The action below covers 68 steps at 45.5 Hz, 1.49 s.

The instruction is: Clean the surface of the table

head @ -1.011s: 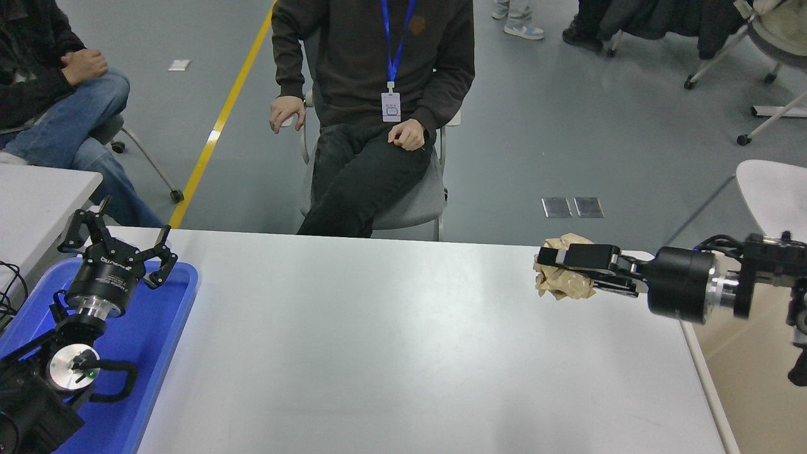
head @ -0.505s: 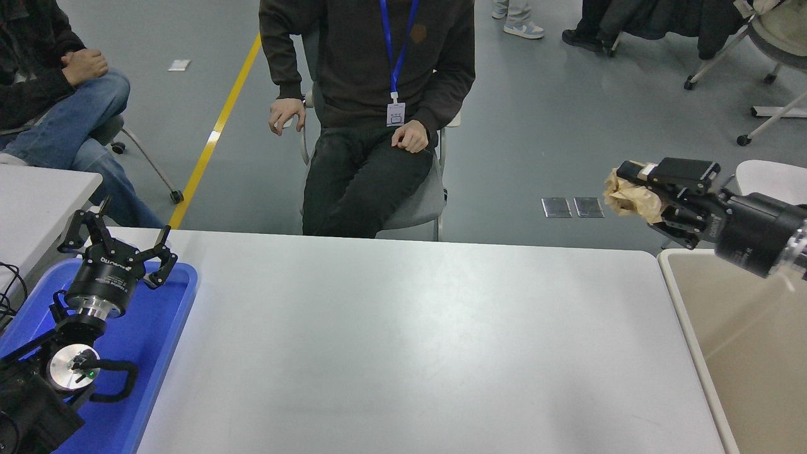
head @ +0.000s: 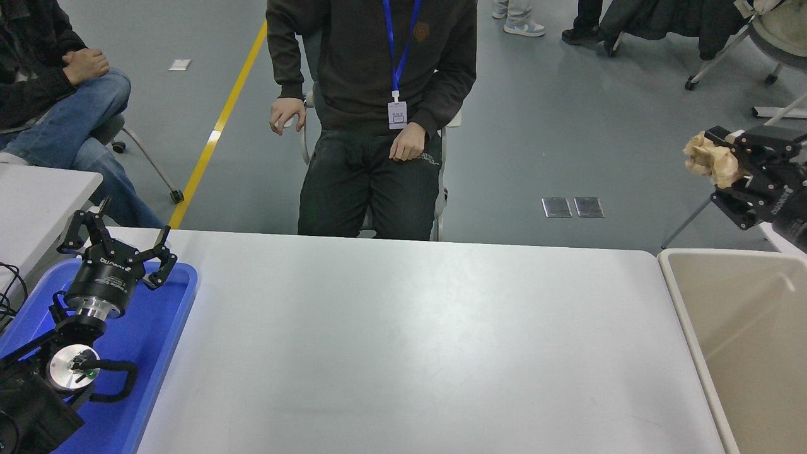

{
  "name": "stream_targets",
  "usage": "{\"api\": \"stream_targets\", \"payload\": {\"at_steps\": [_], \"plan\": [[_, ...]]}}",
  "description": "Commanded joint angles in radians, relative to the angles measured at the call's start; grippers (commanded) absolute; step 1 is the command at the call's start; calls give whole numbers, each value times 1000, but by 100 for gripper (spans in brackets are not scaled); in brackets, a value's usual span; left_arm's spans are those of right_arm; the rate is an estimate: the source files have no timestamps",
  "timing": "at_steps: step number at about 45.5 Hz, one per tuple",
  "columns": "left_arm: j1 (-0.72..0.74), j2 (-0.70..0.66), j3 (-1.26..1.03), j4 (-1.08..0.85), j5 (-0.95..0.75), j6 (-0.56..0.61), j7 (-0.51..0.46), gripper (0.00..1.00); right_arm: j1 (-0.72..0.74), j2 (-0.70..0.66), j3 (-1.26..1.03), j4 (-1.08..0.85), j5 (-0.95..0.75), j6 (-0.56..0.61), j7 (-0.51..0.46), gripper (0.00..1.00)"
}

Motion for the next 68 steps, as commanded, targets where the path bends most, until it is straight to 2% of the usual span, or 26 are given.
{"api": "stream_targets", "payload": {"at_steps": [1, 12, 37, 48, 59, 68], "plan": [[0, 0, 0, 0, 0, 0, 0, 100, -70, 80, 36, -151, 105, 29, 5, 0], [0, 0, 0, 0, 0, 0, 0, 100, -148, 201, 175, -358, 122, 95, -28, 0], [0, 0, 0, 0, 0, 0, 0, 100, -157, 387, 178, -783, 124, 257, -38, 0], [0, 0, 0, 0, 0, 0, 0, 100, -159, 419, 174, -849, 122, 257, -43, 0], [0, 0, 0, 2, 0, 0, 0, 100, -152, 520, 155, -1034, 121, 254, -66, 0], [0, 0, 0, 0, 0, 0, 0, 100, -146, 561, 154, -1105, 109, 233, -77, 0]]}}
